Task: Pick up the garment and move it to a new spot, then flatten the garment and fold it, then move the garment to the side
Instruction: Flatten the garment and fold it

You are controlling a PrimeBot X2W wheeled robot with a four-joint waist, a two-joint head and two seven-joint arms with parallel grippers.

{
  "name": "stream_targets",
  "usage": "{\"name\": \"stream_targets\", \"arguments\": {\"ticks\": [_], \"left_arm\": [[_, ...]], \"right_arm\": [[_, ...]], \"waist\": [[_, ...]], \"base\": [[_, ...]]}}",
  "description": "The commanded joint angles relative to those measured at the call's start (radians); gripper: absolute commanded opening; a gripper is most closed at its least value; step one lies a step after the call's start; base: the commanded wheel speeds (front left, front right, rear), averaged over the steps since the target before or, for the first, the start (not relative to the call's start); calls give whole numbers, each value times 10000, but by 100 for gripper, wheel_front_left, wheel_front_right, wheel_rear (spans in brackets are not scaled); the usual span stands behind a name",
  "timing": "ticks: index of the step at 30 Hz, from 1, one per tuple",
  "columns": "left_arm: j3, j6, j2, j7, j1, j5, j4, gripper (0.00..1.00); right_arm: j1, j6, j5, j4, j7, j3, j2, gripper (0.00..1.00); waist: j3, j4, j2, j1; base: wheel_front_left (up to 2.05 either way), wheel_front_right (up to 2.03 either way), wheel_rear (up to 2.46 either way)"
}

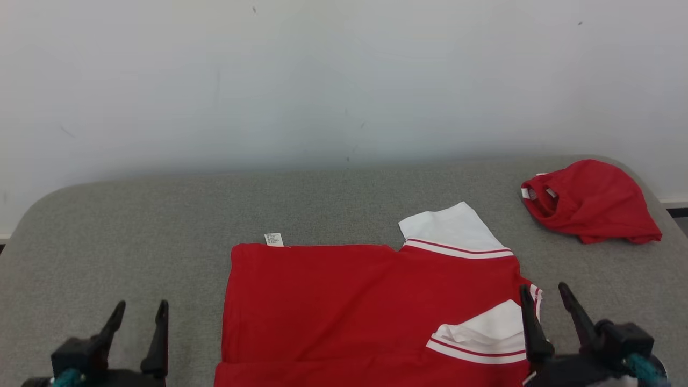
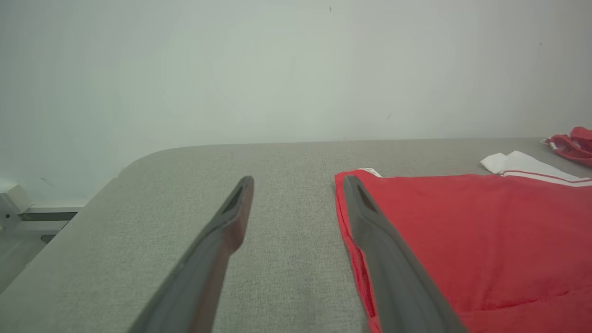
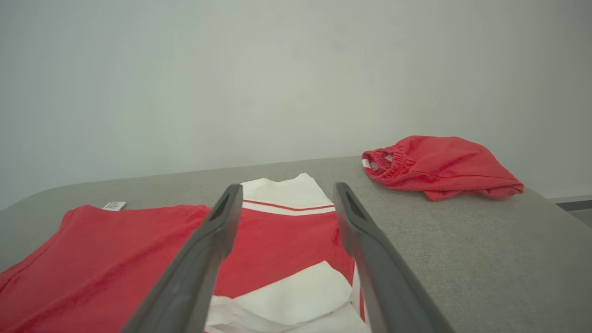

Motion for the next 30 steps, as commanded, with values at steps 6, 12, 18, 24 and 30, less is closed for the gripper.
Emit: {"name": "stream_targets", "arguments": {"ticks": [6, 12, 18, 24, 30], "left_arm": [[-826, -63, 656, 1021, -1959, -1065, 571, 100], [-2016, -60, 1186, 2088, -3892, -2951, 1137, 100], [-3278, -51, 1609, 2701, -5334, -3803, 1849, 100], [-4228, -51, 1705, 3010, -6415, -4478, 2911, 100], [-4912, -51, 1737, 2782, -6962, -4914, 3940, 100]], "right_arm": [[-2142, -24, 253, 937, 690, 383, -651, 100], [-4808, -24, 345, 2419, 1070, 1006, -986, 100], [-7077, -25, 354, 4217, 974, 1431, -995, 100], [-8648, -25, 317, 5676, 455, 2008, -736, 100], [-9280, -25, 504, 6728, -92, 2513, -538, 100]], "waist": [[932, -273, -1, -1], [2055, -430, -1, -1], [2894, -517, -1, -1], [3592, -608, -1, -1], [3830, -756, -1, -1]], "base": [[0, 0, 0], [0, 0, 0], [0, 0, 0], [0, 0, 0], [0, 0, 0]]}}
